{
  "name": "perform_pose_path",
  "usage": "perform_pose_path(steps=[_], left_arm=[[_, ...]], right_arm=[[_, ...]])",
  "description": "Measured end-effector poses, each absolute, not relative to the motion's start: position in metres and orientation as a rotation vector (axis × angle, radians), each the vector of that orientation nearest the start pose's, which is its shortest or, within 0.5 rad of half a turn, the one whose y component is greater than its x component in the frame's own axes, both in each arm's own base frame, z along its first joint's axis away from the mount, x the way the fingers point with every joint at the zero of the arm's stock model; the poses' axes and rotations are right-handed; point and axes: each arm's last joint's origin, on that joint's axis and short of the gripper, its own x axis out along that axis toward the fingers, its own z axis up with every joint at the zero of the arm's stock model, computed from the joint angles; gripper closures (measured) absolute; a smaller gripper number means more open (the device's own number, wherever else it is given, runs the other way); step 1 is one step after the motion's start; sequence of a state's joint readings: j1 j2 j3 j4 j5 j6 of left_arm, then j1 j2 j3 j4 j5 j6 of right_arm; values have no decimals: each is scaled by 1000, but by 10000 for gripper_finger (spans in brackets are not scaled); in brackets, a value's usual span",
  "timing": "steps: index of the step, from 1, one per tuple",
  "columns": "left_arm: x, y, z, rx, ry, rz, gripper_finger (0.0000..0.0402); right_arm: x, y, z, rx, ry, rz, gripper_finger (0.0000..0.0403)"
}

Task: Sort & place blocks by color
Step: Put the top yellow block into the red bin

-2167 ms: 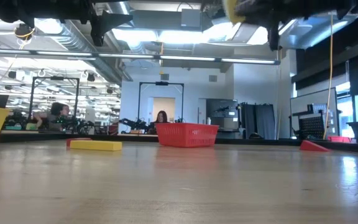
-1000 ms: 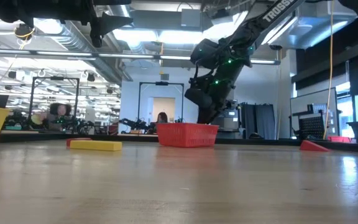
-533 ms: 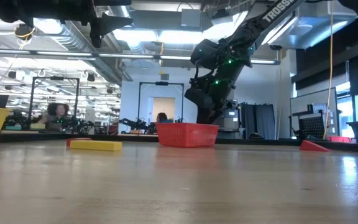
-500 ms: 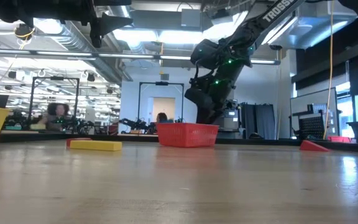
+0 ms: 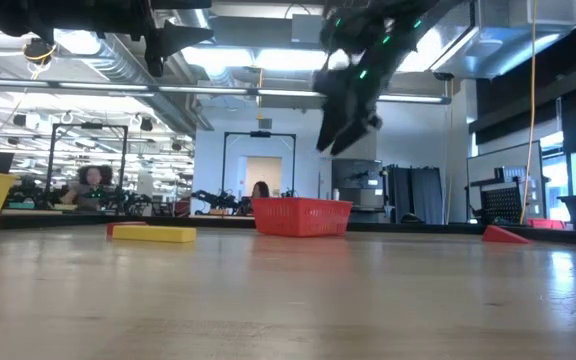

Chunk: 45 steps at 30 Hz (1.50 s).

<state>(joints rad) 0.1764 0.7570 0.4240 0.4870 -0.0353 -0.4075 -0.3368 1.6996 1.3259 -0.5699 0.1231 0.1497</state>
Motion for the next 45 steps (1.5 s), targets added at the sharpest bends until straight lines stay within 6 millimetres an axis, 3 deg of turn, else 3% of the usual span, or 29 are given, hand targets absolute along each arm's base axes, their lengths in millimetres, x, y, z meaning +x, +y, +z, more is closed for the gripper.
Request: perform_pose_path(steps=[7, 11, 16, 22, 30, 33, 37, 41, 45], left_arm=[[172, 30, 276, -359, -178, 116, 195], [172, 29, 276, -337, -173, 97, 195], [173, 29, 276, -273, -159, 80, 195], [173, 29, 272, -186, -122, 88, 195], [173, 29, 272, -190, -121, 91, 195], [174, 29, 271, -273, -102, 102, 195], [188, 30, 271, -282, 113, 76, 195], [201, 30, 274, -179, 397, 64, 195], [208, 32, 256, -40, 718, 43, 195]], right_arm=[[284, -63, 264, 373, 730, -404, 142], [258, -31, 276, 477, 487, -260, 142], [238, -8, 296, 485, 192, -113, 142], [231, 0, 305, 313, 137, -52, 142], [231, 1, 304, 304, 141, -46, 142], [231, 1, 304, 304, 142, -46, 142], [231, 1, 304, 305, 143, -46, 142], [231, 1, 304, 306, 145, -46, 142], [231, 1, 303, 307, 150, -47, 142]])
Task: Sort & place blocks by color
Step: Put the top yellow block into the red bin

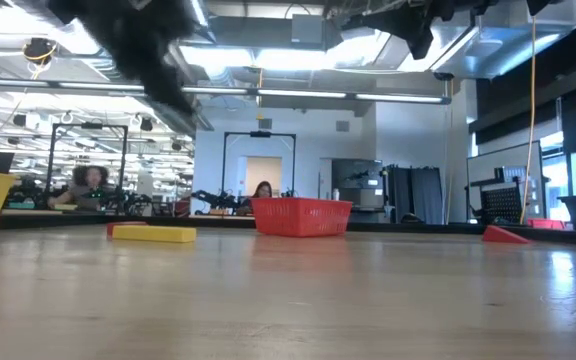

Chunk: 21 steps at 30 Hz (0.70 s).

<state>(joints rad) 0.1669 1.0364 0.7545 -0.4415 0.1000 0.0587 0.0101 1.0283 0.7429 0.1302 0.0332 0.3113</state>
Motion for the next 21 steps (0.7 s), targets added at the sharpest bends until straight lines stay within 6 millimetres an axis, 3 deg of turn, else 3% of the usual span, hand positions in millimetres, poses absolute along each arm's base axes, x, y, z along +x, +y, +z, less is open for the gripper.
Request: perform_pose_path(steps=[7, 21], left_arm=[[217, 34, 215, 76, 1015, -34, 195], [244, 37, 160, 103, 1215, -125, 166]], right_arm=[[231, 1, 303, 308, 153, -47, 142], [231, 1, 303, 358, 152, -52, 142]])
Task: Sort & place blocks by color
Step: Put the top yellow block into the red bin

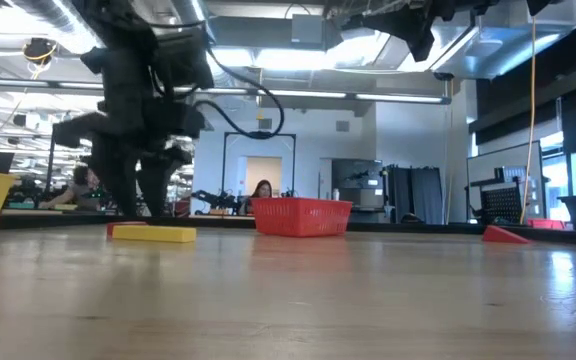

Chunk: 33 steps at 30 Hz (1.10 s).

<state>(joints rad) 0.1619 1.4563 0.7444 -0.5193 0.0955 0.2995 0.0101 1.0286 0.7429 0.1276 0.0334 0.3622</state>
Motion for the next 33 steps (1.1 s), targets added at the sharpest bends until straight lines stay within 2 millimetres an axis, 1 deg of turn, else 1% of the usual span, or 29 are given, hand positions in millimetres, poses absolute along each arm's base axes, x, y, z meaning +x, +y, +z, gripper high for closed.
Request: perform_pose_path(steps=[8, 13, 18, 20, 22, 24, 28, 31, 33], left_arm=[[248, 36, 144, 128, 1272, -155, 167], [250, 32, 139, 185, 1299, -150, 168], [251, 26, 139, 246, 1319, -119, 170], [251, 24, 139, 261, 1320, -115, 182], [250, 23, 140, 266, 1314, -111, 204], [250, 24, 142, 280, 1307, -83, 234], [249, 27, 149, 252, 1279, -50, 292], [246, 28, 159, 208, 1238, -24, 296], [244, 29, 168, 177, 1192, -4, 296]], right_arm=[[231, 1, 303, 357, 153, -51, 142], [231, 1, 303, 358, 156, -52, 142], [231, 1, 300, 357, 187, -58, 142], [230, 1, 298, 356, 203, -61, 142], [230, 1, 297, 356, 210, -62, 142], [230, 1, 297, 356, 210, -62, 142], [230, 1, 297, 356, 210, -62, 142], [230, 1, 297, 356, 210, -62, 142], [230, 1, 297, 362, 210, -63, 142]])
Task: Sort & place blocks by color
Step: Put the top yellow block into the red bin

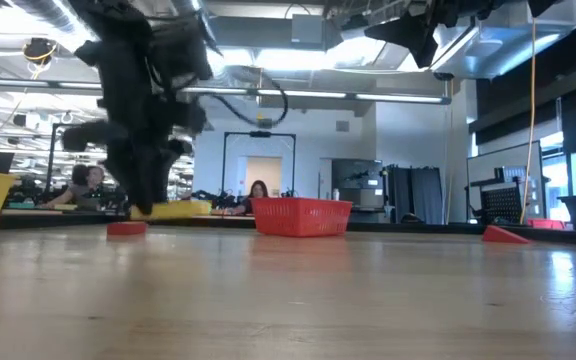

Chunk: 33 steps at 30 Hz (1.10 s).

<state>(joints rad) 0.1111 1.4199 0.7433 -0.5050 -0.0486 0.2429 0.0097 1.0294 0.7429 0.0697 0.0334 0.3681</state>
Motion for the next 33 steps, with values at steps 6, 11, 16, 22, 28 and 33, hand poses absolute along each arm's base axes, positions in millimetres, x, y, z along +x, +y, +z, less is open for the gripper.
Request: perform_pose_path(steps=[6, 11, 16, 22, 28, 33], left_arm=[[233, 32, 214, 57, 970, 153, 296], [235, 35, 256, 56, 851, 272, 296], [252, 38, 277, 74, 833, 312, 296], [283, 35, 273, 83, 874, 282, 296], [313, 24, 261, 75, 854, 217, 296], [327, 15, 252, 60, 838, 181, 296]], right_arm=[[233, 1, 294, 539, 214, -108, 142], [246, -9, 279, 921, 223, -252, 142], [266, -16, 253, 1107, 283, -329, 142], [290, -16, 236, 1190, 250, -278, 142], [302, -18, 220, 1238, 235, -326, 142], [307, -17, 208, 1278, 274, -346, 142]])
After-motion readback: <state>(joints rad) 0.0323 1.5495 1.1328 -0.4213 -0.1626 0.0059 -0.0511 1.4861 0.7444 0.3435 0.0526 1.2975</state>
